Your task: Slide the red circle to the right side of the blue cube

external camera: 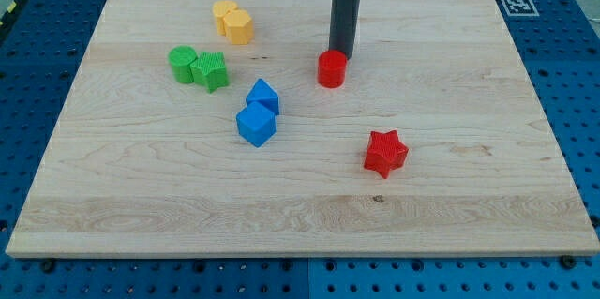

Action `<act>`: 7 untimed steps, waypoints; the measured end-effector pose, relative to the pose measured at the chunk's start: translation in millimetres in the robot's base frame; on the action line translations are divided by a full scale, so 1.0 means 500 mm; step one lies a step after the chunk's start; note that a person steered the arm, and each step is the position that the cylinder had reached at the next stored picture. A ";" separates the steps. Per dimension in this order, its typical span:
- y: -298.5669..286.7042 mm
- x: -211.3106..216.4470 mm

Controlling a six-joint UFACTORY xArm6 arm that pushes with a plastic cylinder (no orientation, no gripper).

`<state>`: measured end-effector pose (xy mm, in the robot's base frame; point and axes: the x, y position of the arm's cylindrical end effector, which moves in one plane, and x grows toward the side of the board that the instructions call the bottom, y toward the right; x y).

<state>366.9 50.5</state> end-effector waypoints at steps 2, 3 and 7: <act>-0.022 0.029; -0.050 0.045; -0.095 0.134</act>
